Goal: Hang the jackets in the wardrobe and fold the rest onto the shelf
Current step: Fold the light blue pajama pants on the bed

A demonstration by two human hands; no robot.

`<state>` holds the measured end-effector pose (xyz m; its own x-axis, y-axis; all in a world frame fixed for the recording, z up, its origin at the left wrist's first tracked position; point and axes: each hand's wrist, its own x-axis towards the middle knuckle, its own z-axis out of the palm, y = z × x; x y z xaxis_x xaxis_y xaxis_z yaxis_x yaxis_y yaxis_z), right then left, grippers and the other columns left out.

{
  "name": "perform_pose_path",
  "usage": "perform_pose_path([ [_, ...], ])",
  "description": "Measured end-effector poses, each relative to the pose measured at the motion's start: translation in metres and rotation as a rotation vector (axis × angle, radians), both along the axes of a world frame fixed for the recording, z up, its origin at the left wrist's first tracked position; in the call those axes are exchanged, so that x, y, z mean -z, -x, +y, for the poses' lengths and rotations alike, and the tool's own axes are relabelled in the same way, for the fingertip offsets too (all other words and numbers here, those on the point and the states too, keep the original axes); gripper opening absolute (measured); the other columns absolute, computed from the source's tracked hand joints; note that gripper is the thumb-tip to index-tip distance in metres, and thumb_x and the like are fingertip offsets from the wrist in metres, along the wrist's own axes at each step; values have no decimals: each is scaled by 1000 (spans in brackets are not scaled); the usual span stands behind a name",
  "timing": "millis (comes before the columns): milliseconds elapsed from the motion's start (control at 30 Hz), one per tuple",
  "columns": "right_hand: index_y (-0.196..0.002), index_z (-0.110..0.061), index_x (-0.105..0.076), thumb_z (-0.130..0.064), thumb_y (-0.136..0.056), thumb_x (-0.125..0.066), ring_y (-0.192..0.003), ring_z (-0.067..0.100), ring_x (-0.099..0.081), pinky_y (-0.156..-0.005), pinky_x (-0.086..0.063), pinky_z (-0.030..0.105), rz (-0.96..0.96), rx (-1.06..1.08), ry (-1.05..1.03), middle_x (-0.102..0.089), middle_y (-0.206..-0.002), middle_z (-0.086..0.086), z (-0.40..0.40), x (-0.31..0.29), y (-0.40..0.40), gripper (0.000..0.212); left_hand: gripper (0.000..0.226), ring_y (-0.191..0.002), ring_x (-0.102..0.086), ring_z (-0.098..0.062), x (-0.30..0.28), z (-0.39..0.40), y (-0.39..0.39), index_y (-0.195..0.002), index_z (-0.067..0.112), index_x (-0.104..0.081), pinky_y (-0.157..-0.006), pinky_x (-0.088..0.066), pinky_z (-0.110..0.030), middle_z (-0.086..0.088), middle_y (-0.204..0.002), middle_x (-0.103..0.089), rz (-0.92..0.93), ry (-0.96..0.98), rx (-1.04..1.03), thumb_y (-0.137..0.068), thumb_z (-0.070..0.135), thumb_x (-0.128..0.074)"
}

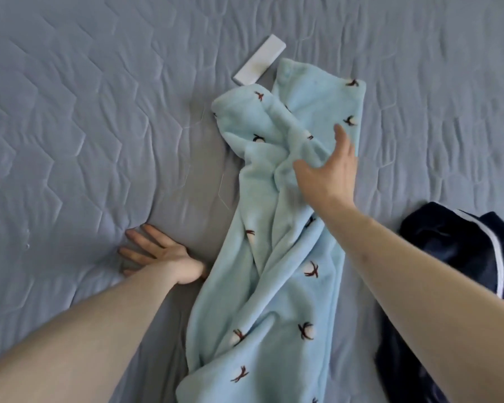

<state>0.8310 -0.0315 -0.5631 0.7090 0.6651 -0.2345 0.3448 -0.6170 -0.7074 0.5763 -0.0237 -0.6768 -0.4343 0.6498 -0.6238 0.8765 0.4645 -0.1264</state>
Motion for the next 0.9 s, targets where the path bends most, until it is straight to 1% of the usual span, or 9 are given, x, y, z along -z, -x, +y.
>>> perform_pose_path([
  [133,-165,-22,-16,-54,-89,-72,-144,28,-42,-112,-42,41,52,-120,195,-41,-159,4,46,7,-16,99,119,-150,19,-53,-10,3,2,-148,8,40,-121,-7,-68,-20,-157,43,37,129,53,-94,31,-63],
  [200,-158,-22,-36,-58,-86,-75,-131,24,-56,-103,-47,35,145,-106,244,-56,-146,3,55,7,-23,90,134,-149,22,-54,-15,3,2,-148,8,41,-121,-5,-70,-21,-155,47,25,154,46,-83,37,-73],
  [300,-97,-27,-75,-49,-90,-74,-76,-4,-63,-73,-49,20,174,8,-98,-70,-82,-20,60,2,-35,23,143,-149,24,-54,-21,4,3,-147,7,43,-120,-5,-70,-22,-153,49,17,178,61,-77,41,-78],
  [400,-69,-26,-59,-40,-96,-66,-55,-9,-45,-58,-40,14,11,223,-432,-52,-54,-22,53,-10,-49,31,156,-149,23,-54,-25,4,2,-147,7,42,-121,-3,-70,-22,-153,48,14,189,85,-68,49,-86],
  [467,-77,-29,-60,-40,-98,-61,-60,-7,-49,-61,-43,20,-80,347,-479,-55,-64,-20,47,-11,-56,24,154,-149,22,-54,-24,4,1,-148,7,41,-121,-3,-69,-22,-154,47,11,182,88,-70,49,-85],
  [533,-108,-25,-68,-38,-98,-59,-80,-8,-59,-78,-52,25,-83,351,-350,-67,-92,-17,39,-1,-63,19,145,-149,23,-54,-22,3,3,-148,7,41,-121,-3,-70,-22,-153,48,6,168,89,-75,42,-80],
  [667,-161,-29,-30,-58,-94,-57,-146,27,-39,-121,-34,45,26,202,110,-44,-159,0,13,20,-58,78,143,-148,24,-55,-14,4,5,-145,8,44,-120,-4,-71,-22,-149,53,-2,172,74,-75,36,-77],
  [800,-161,-28,-25,-62,-98,-51,-150,27,-29,-121,-22,46,-93,222,90,-32,-164,0,-20,29,-24,77,147,-149,22,-54,-7,4,7,-128,5,59,-120,-2,-71,-21,-132,61,-8,125,9,-78,38,-76],
  [900,-159,-25,-29,-54,-97,-60,-143,26,-32,-117,-24,44,-145,229,51,-33,-160,2,-63,33,14,75,170,-147,26,-54,3,5,13,-106,6,69,-116,2,-73,-22,-117,72,-20,138,4,-48,53,-84],
])
